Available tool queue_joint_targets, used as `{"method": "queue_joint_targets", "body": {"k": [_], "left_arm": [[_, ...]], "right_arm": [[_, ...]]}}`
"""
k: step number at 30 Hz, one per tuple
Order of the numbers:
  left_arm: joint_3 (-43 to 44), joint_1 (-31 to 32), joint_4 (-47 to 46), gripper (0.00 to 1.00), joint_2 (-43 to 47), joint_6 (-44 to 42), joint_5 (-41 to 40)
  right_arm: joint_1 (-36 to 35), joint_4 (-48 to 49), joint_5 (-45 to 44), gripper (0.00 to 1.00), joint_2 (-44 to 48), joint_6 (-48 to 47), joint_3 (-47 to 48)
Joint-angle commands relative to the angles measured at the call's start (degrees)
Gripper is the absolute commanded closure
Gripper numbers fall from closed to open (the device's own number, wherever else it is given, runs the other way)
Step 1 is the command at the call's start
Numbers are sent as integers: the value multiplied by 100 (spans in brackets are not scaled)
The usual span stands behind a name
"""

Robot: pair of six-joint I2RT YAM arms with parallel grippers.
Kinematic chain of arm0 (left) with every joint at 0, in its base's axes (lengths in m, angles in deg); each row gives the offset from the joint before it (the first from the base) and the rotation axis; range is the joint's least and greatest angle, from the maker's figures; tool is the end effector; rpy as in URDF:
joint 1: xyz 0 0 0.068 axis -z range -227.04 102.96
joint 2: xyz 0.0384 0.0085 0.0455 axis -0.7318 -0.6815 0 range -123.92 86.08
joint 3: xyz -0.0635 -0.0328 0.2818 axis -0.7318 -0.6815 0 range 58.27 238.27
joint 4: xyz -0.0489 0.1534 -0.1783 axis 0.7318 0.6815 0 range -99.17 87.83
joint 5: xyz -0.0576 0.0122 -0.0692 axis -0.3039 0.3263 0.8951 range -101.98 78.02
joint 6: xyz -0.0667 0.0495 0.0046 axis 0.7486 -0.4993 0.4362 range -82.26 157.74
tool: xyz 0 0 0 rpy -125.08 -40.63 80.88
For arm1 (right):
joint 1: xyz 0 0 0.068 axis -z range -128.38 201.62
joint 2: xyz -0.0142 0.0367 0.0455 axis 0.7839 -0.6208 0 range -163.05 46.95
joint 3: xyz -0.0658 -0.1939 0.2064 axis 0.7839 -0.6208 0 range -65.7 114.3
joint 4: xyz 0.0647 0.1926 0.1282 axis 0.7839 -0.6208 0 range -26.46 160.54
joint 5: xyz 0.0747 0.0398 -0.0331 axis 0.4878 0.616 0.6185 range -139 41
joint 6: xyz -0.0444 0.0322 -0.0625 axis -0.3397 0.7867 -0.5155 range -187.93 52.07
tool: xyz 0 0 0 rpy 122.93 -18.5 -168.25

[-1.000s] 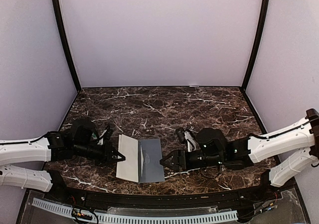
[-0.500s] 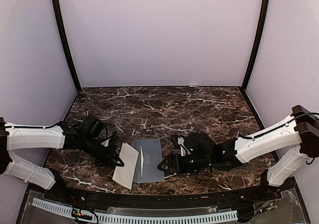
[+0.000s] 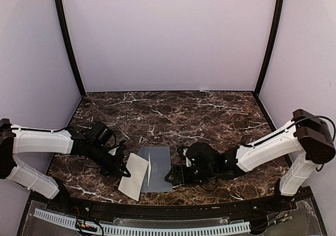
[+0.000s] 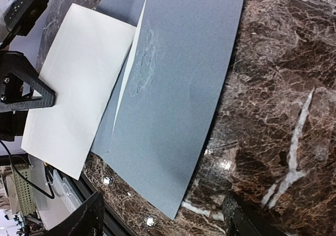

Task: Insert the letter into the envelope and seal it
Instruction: Place the letter in the envelope.

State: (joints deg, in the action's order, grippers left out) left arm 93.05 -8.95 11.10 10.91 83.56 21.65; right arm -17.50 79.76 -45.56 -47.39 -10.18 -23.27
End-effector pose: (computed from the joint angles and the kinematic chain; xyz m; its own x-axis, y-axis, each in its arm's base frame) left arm 0.1496 -0.1684 0.1710 -0.9997 0.0248 0.0047 0.0147 0.7256 -0.6880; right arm 0.1146 0.3130 0.1579 -0.9311 -0.0720 -0.3577 -0.3016 0.7037 0.6433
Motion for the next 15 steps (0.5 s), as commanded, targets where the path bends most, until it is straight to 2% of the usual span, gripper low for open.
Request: {"method": "queue_joint_targets", "body": {"k": [1, 15], "left_arm": [[29, -41, 5, 100, -24, -15, 40], [-16, -49, -301, 100, -218, 7, 232]], "right_arm": [[93, 313, 156, 26, -226, 47, 125], [195, 996, 527, 32, -673, 235, 18]]}}
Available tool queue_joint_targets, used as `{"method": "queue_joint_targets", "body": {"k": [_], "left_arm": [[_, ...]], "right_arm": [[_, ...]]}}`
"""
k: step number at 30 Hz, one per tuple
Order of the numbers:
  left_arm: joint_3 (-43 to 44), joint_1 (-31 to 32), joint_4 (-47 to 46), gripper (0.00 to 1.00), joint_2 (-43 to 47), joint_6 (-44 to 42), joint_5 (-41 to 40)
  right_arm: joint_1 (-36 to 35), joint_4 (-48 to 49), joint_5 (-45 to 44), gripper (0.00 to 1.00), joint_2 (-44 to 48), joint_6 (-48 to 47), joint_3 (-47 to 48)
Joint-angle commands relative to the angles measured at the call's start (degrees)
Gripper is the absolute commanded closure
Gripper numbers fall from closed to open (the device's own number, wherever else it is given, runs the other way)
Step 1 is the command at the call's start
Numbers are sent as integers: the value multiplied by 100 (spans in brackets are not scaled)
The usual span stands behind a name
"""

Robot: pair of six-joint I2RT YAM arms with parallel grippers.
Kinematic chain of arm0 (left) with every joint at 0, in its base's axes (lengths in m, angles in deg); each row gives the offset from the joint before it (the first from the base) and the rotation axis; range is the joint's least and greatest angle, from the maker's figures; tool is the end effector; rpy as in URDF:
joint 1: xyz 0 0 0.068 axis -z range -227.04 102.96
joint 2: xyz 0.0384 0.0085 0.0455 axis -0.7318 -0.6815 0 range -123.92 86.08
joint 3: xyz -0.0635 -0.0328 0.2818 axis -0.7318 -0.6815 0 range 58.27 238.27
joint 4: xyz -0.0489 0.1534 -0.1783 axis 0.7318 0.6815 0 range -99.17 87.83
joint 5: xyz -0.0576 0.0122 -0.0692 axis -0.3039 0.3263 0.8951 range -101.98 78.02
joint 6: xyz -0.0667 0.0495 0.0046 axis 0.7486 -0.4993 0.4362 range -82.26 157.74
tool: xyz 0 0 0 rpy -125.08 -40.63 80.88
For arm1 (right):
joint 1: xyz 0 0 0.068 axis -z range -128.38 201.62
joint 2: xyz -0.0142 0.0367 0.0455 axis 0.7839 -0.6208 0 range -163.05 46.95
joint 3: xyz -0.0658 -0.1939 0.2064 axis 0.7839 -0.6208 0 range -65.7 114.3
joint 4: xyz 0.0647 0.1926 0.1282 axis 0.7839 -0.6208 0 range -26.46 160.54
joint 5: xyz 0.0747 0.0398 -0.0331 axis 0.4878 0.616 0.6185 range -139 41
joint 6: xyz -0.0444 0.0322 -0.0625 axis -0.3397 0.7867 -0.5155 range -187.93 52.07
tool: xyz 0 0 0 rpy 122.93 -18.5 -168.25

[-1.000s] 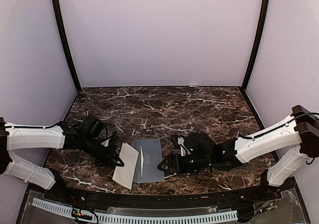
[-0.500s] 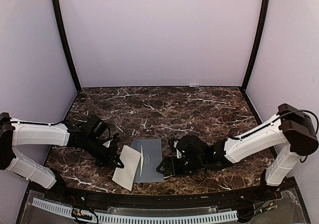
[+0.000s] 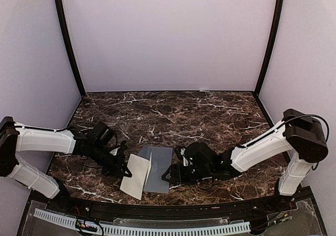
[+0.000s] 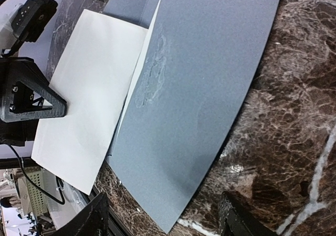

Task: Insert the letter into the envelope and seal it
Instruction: Place the letter in the envelope.

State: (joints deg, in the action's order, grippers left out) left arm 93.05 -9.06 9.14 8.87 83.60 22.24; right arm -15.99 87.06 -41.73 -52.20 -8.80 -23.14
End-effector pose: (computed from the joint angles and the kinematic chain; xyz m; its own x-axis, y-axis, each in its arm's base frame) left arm 0.1541 -0.1722 0.1664 -0.9996 0.0274 0.0117 0.0117 0.7213 -0.6925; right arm 0.1243 0.3262 0.1459 -0.9448 -0.0580 -0.3226 -0.2790 0.6588 0.6986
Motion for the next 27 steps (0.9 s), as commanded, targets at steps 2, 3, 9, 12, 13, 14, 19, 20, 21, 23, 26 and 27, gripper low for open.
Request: {"method": "queue_joint_targets", "body": {"k": [2, 3, 9, 12, 13, 14, 19, 20, 21, 23, 26, 27], "left_arm": [[-8, -37, -122, 100, -19, -13, 185], [-7, -36, -129, 100, -15, -23, 188], [-73, -36, -267, 100, -18, -78, 231], [-108, -36, -361, 100, -29, -117, 262], [-111, -40, -395, 100, -41, -149, 268], [-112, -37, -405, 100, -58, -166, 273], [-222, -36, -567, 100, -119, -175, 393], [-242, -36, -596, 100, -132, -175, 410], [-279, -36, -611, 100, -134, -175, 434], [-332, -37, -640, 100, -125, -175, 459], [-396, -36, -694, 100, -84, -166, 525], [-425, -40, -704, 100, -75, -166, 553]], "right_arm": [[41, 282, 160, 33, -231, 105, 22], [44, 290, 167, 33, -246, 107, 23], [44, 330, 207, 33, -340, 98, 58], [55, 360, 229, 34, -382, 107, 52], [49, 369, 222, 34, -379, 111, 46], [45, 382, 209, 34, -379, 120, 37], [55, 640, 187, 35, -332, 174, -87], [54, 741, 183, 35, -316, 203, -135], [51, 874, 185, 35, -301, 241, -195], [62, 1115, 189, 35, -276, 336, -304], [85, 1565, 238, 36, -295, 505, -480], [96, 1706, 276, 36, -304, 551, -519]]}}
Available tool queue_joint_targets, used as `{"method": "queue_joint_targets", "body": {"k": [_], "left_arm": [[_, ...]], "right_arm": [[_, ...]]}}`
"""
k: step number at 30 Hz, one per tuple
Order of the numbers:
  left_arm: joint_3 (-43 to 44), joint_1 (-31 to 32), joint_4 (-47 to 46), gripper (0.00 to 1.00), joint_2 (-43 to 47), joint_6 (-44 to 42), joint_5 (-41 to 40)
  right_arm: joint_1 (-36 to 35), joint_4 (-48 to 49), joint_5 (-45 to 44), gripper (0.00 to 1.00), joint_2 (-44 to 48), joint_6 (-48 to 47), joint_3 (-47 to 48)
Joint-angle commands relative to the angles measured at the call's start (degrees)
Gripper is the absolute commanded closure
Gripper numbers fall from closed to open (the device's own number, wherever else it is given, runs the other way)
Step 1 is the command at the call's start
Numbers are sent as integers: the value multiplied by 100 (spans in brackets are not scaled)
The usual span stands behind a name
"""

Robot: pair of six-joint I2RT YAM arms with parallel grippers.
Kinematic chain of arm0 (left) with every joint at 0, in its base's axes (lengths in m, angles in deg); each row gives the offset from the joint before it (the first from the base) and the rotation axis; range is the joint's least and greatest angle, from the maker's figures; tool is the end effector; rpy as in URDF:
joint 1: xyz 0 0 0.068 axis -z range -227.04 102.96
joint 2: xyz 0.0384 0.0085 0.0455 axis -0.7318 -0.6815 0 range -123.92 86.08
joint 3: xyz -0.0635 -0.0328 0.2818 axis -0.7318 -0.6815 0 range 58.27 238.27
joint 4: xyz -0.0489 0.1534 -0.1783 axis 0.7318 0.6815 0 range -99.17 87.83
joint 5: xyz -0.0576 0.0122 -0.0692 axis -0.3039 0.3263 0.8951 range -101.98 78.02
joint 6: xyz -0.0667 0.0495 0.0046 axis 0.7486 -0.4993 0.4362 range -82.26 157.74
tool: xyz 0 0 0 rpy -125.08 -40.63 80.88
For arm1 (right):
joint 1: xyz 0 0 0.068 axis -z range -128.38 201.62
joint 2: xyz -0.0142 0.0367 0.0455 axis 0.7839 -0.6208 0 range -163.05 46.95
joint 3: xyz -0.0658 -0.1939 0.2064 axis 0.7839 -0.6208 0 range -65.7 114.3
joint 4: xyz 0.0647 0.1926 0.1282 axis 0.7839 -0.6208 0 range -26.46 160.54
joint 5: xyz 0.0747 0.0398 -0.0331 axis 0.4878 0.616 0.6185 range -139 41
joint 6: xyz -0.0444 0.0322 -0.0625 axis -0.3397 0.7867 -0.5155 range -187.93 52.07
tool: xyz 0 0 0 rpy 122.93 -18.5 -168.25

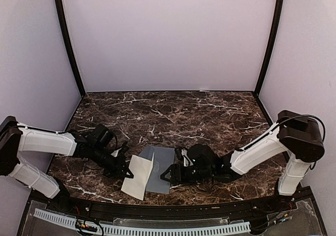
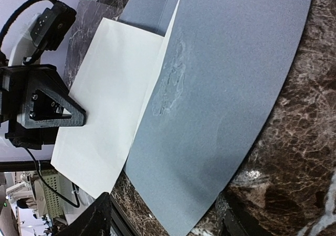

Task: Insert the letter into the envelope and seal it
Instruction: Place the letter in the envelope.

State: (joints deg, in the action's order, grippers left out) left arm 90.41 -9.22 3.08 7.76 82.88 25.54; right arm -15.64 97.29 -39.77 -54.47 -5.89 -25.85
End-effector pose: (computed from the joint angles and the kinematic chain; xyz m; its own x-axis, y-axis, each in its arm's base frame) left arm 0.1536 -0.1753 0.1592 -0.9980 0.0629 -0.0015 0.0436 0.6743 -0.7372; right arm 0.1260 0.3310 0.1403 -0.9526 -0.0172 -0.3039 -0.2556 0.5871 0.7681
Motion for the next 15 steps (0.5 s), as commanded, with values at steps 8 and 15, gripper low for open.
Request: {"method": "queue_joint_targets", "body": {"k": [8, 15], "left_arm": [[-282, -22, -203, 100, 96, -107, 364], [-330, -25, -342, 100, 90, -71, 437]], "right_arm": [[65, 1474, 169, 39, -145, 470, -390], [68, 1927, 151, 53, -63, 558, -540]]}}
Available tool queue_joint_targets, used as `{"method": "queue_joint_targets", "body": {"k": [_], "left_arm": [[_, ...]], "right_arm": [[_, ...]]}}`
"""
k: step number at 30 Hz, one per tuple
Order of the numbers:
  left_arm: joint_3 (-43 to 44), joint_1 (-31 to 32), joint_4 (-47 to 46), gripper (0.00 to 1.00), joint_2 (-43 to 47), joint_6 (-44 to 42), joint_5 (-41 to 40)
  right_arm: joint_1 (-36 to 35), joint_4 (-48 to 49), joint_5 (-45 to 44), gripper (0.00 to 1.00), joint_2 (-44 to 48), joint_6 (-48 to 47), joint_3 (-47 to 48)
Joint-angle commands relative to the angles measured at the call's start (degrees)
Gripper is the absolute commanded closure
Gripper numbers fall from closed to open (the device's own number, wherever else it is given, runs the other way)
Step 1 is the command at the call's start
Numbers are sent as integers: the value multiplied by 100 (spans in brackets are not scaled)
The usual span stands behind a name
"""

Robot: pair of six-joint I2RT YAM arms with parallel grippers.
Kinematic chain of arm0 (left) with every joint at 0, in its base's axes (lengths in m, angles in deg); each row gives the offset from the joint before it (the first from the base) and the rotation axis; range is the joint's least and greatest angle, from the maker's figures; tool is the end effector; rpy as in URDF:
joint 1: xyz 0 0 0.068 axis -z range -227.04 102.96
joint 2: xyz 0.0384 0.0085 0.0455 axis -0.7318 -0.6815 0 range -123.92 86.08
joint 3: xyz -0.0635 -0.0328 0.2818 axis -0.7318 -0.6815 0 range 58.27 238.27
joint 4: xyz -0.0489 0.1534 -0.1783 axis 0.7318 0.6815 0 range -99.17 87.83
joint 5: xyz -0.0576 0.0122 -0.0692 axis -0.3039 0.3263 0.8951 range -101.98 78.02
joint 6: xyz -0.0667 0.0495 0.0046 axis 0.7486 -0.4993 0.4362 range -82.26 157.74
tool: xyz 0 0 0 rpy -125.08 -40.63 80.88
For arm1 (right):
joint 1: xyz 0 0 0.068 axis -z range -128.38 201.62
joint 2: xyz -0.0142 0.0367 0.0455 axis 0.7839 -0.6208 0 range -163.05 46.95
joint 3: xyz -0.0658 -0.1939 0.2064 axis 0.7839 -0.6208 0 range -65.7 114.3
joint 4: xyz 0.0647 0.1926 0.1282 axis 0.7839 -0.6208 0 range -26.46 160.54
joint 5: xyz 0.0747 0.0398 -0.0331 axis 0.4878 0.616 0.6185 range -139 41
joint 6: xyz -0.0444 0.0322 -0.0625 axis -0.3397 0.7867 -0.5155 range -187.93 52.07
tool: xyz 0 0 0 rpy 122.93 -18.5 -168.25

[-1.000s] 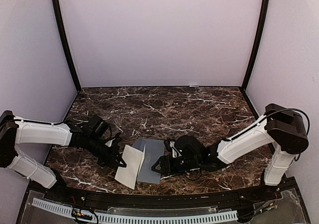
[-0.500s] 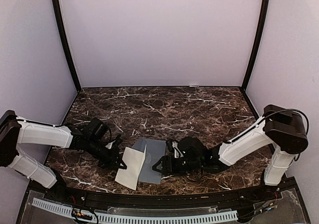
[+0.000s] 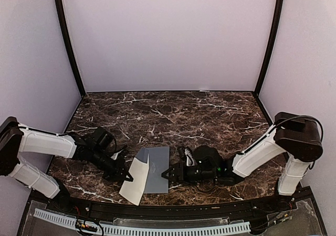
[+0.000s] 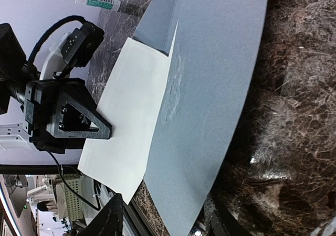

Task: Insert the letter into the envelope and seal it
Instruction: Place the letter in the envelope.

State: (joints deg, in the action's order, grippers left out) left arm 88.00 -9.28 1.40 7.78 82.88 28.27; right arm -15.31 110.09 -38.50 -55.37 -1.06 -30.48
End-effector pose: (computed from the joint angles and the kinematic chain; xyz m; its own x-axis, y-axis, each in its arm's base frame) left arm 0.1460 -0.1725 0.1521 -0.9957 0.0868 0.0313 0.0334 0.6550 -0.7549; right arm 0.1252 0.3280 0.1408 -0.9614 0.0504 -0.2706 -0.2135 0.4843 0.8485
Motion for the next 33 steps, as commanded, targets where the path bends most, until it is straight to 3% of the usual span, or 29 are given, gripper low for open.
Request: {"method": "queue_joint_targets", "body": {"k": [1, 11, 22, 33], "left_arm": [[-90, -15, -188, 100, 94, -69, 170], [-202, -17, -401, 100, 149, 66, 199], [-419, -19, -886, 100, 369, 400, 88], [-801, -16, -1669, 100, 722, 936, -391]], "right_arm": [[35, 654, 21, 54, 16, 80, -66], [36, 813, 130, 70, -136, 178, -48], [46, 546, 178, 99, -227, 307, -11], [46, 325, 236, 100, -94, 419, -55]]}}
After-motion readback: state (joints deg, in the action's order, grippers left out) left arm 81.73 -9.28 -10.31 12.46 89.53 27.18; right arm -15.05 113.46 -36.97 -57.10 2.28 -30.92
